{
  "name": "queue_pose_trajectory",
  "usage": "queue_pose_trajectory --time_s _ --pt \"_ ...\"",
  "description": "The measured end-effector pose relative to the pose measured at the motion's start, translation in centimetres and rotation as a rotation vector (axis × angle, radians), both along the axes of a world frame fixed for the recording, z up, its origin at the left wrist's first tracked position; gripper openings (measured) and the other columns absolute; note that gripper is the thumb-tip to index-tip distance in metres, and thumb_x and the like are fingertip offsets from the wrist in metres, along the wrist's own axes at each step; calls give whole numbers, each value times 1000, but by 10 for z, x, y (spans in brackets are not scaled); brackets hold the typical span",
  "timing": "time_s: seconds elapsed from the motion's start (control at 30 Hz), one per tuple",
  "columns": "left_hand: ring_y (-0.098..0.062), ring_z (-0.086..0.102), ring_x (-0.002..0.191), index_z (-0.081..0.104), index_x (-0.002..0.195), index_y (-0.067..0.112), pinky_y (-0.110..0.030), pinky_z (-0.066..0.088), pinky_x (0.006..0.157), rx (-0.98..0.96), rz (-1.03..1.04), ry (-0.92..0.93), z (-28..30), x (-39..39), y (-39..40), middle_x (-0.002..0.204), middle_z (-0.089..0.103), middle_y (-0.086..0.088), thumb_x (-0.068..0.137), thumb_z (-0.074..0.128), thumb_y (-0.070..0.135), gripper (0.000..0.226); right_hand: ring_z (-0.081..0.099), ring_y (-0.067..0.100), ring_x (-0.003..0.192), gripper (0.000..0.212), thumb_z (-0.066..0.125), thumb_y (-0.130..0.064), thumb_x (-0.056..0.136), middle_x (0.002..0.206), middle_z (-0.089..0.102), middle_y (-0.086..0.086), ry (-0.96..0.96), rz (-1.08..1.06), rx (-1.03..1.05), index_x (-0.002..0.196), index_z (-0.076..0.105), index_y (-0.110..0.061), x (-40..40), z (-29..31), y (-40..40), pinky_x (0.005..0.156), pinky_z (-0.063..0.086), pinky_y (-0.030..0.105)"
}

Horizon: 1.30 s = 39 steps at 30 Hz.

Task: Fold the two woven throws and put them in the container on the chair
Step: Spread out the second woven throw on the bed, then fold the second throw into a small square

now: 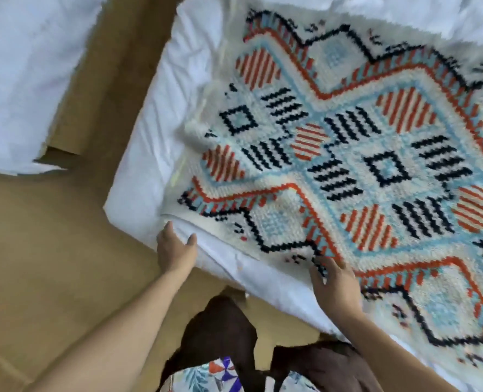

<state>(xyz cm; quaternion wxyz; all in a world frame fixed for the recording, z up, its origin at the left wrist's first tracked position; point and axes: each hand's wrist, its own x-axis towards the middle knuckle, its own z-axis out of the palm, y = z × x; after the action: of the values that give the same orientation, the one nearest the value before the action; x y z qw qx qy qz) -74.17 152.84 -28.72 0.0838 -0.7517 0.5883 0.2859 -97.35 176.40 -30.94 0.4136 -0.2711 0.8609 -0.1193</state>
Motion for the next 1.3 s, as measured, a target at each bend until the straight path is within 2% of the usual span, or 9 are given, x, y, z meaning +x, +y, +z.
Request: queue_pose_trajectory --time_s 0.27,0.47,0.63,0.73,0.83,1.0,1.17,1.23,1.3 --pt "-31 39 141 36 153 16 -44 35 114 64 -63 204 -34 34 -116 155 40 -12 99 48 53 67 65 34 96 25 55 -26 98 111 69 9 144 174 -191 116 71 -17 32 -2 -234 75 55 38" --pt "-21 61 99 47 123 25 -38 53 83 314 -101 283 -44 36 -156 110 59 2 86 70 42 47 62 38 108 37 46 -10 99 125 63 18 378 347 -342 132 62 -14 1 -7 -432 87 53 44" --pt "-15 39 63 39 74 17 -32 27 56 350 -155 317 -43 39 -167 71 41 1 88 72 29 38 28 50 144 72 50 1 97 165 7 25 558 738 190 158 22 -27 -40 -19 -535 107 44 53" --pt "-14 30 59 31 70 17 -32 22 57 343 -201 391 -27 31 -173 65 32 5 90 70 25 44 54 40 128 46 55 -17 99 138 53 24 732 841 307 143 47 -6 -51 6 -538 105 45 49" --pt "-12 28 58 29 70 17 -33 21 57 361 -339 448 2 0 -175 66 29 5 93 67 26 46 57 36 125 45 53 -26 102 130 59 21 703 734 268 134 51 5 -66 31 -519 105 45 44" --pt "-13 41 65 41 71 16 -28 31 60 397 -583 560 67 -105 -152 72 42 2 95 65 27 36 61 20 80 35 58 -30 93 104 66 11 91 -111 -147 116 63 -4 -134 78 -459 64 53 31" --pt "-15 45 58 43 68 16 -26 42 50 440 -784 635 127 -235 -67 68 40 5 93 66 27 36 73 11 91 34 67 -33 90 97 72 12 227 -457 -424 112 65 -8 -235 146 -365 69 49 22" --pt "-19 56 52 64 101 16 -29 51 45 498 -835 636 143 -288 -17 84 52 6 93 66 32 17 66 30 114 39 59 -20 91 117 71 15 391 -449 -342 127 58 -7 -284 165 -305 86 50 31" --pt "-22 59 46 55 138 22 -26 46 38 530 -928 611 154 -341 41 107 60 1 94 65 34 47 65 32 112 36 58 -15 88 116 71 14 466 -474 -335 123 59 -10 -335 181 -234 80 47 31"
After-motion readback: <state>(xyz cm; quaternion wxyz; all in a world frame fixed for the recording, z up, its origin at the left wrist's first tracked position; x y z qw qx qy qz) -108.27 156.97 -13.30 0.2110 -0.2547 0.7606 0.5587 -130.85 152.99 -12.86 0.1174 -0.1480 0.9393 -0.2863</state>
